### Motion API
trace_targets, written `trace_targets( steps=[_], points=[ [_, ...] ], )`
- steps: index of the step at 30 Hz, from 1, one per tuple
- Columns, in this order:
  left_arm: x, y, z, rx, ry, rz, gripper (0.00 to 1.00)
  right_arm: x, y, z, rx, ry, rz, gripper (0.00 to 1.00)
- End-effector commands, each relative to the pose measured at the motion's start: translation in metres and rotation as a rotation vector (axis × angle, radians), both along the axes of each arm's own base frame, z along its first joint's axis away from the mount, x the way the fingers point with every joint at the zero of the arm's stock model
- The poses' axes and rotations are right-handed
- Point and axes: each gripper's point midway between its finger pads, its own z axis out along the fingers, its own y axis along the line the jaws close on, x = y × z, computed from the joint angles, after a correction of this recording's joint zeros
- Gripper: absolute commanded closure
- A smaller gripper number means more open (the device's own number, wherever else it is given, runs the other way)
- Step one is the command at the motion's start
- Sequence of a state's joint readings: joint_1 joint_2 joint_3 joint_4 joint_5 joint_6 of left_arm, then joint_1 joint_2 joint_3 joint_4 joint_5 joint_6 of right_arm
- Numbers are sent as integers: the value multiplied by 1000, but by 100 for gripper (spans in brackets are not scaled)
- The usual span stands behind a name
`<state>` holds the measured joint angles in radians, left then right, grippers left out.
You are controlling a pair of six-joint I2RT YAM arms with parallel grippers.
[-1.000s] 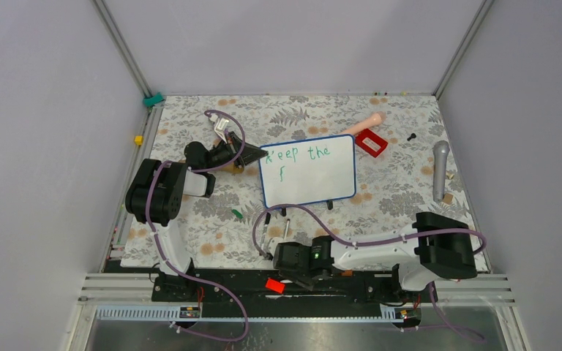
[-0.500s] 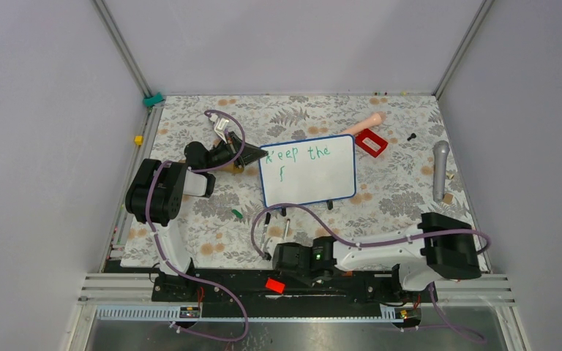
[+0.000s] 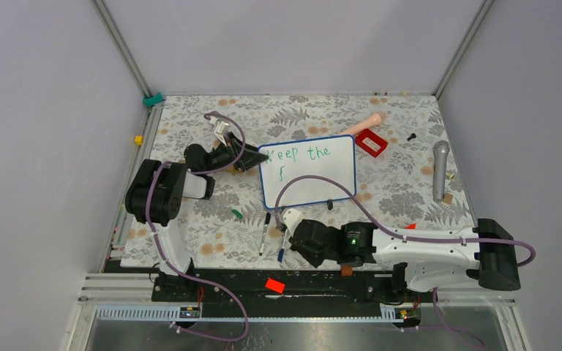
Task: Write a sentence on the whiteboard
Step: Pick up the whiteboard marker at the center of the board.
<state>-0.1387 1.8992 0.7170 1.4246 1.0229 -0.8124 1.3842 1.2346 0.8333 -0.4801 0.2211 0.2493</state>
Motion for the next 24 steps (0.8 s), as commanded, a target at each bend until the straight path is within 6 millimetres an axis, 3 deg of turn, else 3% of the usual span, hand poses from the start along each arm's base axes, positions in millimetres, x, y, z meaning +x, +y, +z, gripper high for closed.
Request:
trace_targets(
  steps=[1,2,3,4,10,16,20,24],
  points=[
    [0,8,22,0,-130,48,35,20,5,16,102,-25,-84,100],
    [-1,9,23,1,-134,53,27,22,4,18,116,-25,-97,100],
    [-1,9,22,2,-134,54,10,24,3,18,127,-23,-108,100],
    [-2,10,23,2,-137,56,2,26,3,19,138,-21,-118,100],
    [-2,22,27,-3,-139,120,1,36,1,25,183,-17,-187,100],
    [-5,51,41,-24,-153,267,1,53,-3,41,268,-10,-296,100],
    [-15,71,54,-58,-157,385,1,63,-4,55,310,-21,-336,100],
    [-33,98,54,-93,-138,538,1,69,-5,64,329,-41,-351,100]
  ],
)
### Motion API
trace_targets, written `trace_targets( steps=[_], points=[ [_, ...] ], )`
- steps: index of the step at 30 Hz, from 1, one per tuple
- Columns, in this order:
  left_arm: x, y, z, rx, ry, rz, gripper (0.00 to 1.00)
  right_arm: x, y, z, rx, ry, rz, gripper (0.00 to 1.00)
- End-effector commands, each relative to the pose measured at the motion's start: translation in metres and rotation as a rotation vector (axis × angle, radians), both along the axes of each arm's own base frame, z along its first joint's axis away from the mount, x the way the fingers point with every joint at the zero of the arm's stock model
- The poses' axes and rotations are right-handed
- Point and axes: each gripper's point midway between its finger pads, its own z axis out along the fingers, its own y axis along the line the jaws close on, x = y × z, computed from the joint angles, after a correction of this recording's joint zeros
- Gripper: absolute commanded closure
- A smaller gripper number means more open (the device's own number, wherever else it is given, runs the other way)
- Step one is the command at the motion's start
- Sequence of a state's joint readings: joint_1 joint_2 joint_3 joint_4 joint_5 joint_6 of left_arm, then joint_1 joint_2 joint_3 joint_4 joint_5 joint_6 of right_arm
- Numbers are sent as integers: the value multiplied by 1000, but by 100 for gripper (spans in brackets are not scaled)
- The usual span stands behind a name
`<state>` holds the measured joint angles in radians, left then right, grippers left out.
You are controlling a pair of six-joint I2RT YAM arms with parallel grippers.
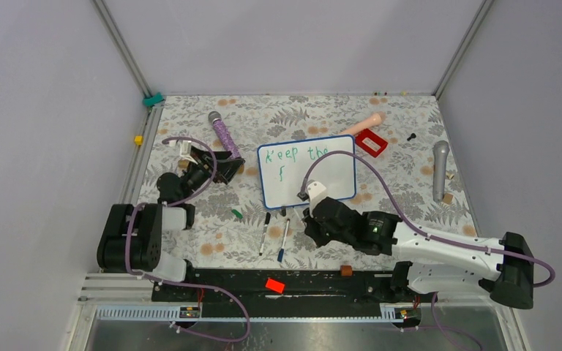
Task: Write a sentence on the whiteboard
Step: Pick up the whiteboard marker at the center of the board.
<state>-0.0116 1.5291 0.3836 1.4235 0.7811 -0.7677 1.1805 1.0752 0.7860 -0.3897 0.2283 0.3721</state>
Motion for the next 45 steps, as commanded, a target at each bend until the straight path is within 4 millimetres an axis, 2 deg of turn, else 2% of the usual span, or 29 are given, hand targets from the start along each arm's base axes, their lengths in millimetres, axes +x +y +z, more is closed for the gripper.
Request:
trace_targets(
  steps=[1,6,11,15,19,23,27,29,31,32,34,35,37,40,42,45],
  points=[
    [-11,30,23,-47,-88,182,1,15,6,29,86,-51,-60,100],
    [-35,27,37,-83,-96,149,1,19,8,37,108,-48,-63,100],
    [-59,26,29,-116,-4,138,1,21,9,52,151,-60,-72,100],
    [-70,30,10,-6,91,194,1,23,5,57,159,-75,-82,100],
    [-79,55,13,223,70,407,1,24,4,54,149,-79,-82,100],
    [-91,41,10,164,-37,343,1,26,7,55,143,-81,-76,100],
    [-95,25,14,202,-45,229,1,25,8,61,153,-83,-65,100],
    [-91,23,13,206,-14,216,1,25,7,63,152,-88,-62,100],
    [-81,29,6,189,74,257,1,25,5,65,149,-93,-60,100],
    [-76,33,-4,181,152,287,1,24,5,66,148,-96,-58,100],
    [-77,32,-15,175,220,276,1,25,4,69,150,-99,-60,100],
    [-82,24,-4,167,157,223,1,26,5,71,155,-101,-65,100],
    [-87,23,5,139,131,223,1,27,5,74,155,-101,-67,100],
    [-87,32,1,27,185,296,1,30,5,81,157,-94,-80,100],
    [-88,31,1,-31,200,289,1,32,7,88,173,-88,-86,100],
    [-94,20,18,-143,181,202,1,33,13,95,206,-56,-83,100]
  ],
)
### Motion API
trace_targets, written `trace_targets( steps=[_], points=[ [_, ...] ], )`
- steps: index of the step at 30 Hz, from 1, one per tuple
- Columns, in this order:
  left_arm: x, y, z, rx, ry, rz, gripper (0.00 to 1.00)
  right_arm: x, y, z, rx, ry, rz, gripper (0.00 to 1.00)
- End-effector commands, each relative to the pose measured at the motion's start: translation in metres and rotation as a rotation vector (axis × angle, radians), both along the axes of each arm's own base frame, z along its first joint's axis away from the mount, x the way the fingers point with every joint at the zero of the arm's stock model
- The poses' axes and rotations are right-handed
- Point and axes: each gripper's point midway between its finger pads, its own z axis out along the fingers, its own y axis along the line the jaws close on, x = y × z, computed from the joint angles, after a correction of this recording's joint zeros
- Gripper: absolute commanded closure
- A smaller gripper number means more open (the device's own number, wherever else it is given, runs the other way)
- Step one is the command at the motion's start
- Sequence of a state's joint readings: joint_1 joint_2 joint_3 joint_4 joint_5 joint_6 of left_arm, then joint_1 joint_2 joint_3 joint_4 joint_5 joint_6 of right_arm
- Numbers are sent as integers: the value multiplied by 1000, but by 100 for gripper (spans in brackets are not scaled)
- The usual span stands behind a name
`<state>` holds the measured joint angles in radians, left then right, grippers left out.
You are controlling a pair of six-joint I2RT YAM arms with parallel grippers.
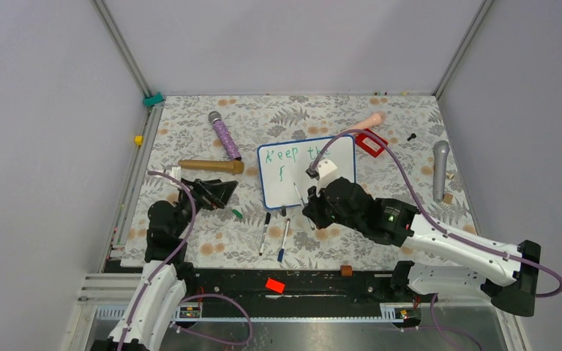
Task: Write a sentence on the whiteboard
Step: Pick up the whiteboard marker at the center of the board.
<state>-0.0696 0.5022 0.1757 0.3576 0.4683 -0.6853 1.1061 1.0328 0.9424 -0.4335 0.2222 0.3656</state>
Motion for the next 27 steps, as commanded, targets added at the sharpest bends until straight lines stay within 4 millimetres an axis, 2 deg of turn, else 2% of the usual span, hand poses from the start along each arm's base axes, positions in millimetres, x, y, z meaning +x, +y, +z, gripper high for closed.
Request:
trace_targets(
  steps=[1,3,5,7,11,15,22,27],
  points=[
    [-7,-12,32,-194,-58,-80,1,6,12,27,80,26,-2,100],
    [-16,-24,53,-224,-106,-178,2,5,21,29,94,74,28,100],
    [-27,-37,75,-253,-139,-268,9,1,32,36,109,114,68,100],
    [-37,-48,85,-284,-134,-329,12,-1,42,44,128,143,105,100],
    [-54,-68,97,-331,-102,-421,21,-1,60,55,162,184,148,100],
    [-65,-74,107,-362,-113,-450,24,-1,75,64,184,212,180,100],
    [-66,-84,107,-362,-75,-491,28,-6,97,70,219,264,249,100],
    [-64,-91,107,-369,-51,-535,35,-8,104,71,234,282,274,100]
  ],
)
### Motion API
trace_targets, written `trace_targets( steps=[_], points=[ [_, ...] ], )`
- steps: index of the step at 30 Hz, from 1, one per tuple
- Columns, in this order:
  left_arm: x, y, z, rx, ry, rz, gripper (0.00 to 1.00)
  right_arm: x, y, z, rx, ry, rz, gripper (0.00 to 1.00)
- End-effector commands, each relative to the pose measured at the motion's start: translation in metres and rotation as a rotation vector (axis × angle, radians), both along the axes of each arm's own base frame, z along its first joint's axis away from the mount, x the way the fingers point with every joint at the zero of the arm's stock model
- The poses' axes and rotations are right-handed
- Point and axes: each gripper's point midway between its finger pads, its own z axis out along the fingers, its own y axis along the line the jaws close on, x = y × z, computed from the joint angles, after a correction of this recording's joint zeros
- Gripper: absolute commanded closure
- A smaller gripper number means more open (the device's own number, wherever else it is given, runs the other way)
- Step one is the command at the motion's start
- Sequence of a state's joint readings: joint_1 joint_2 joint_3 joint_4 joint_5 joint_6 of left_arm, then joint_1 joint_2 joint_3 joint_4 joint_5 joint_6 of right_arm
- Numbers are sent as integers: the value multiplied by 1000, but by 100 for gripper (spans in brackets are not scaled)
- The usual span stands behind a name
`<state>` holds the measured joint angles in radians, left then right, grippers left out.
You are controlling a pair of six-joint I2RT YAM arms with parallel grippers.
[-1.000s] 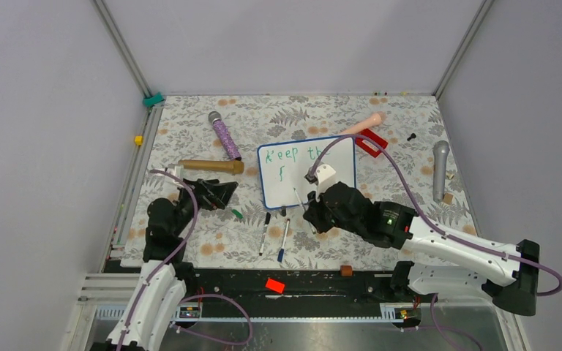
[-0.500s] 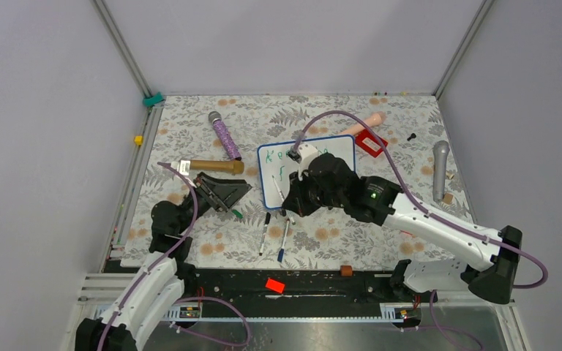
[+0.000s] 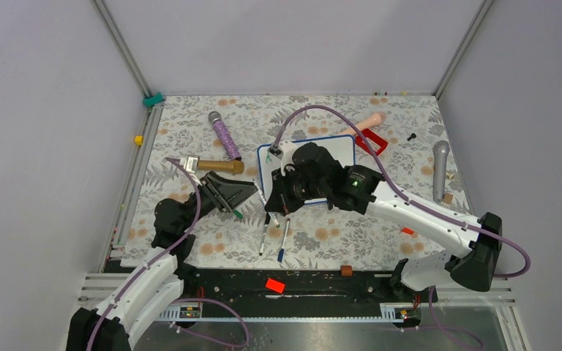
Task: Write a sentence on the whiteboard
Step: Pick up the whiteboard marker at the center of the board.
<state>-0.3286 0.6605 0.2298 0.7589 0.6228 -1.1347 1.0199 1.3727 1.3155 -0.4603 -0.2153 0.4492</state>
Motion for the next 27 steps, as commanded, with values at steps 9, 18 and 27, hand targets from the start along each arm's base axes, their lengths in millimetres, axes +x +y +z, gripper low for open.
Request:
trace_targets(
  steps=[9,18,27],
  points=[
    [-6,-15,27,-34,-49,-112,73,-6,15,21,73,22,64,100],
    [-16,-21,28,-35,-52,-150,100,2,16,18,47,6,42,100],
    [-11,3,37,-236,25,-19,100,14,6,36,120,-53,-40,57]
  ],
)
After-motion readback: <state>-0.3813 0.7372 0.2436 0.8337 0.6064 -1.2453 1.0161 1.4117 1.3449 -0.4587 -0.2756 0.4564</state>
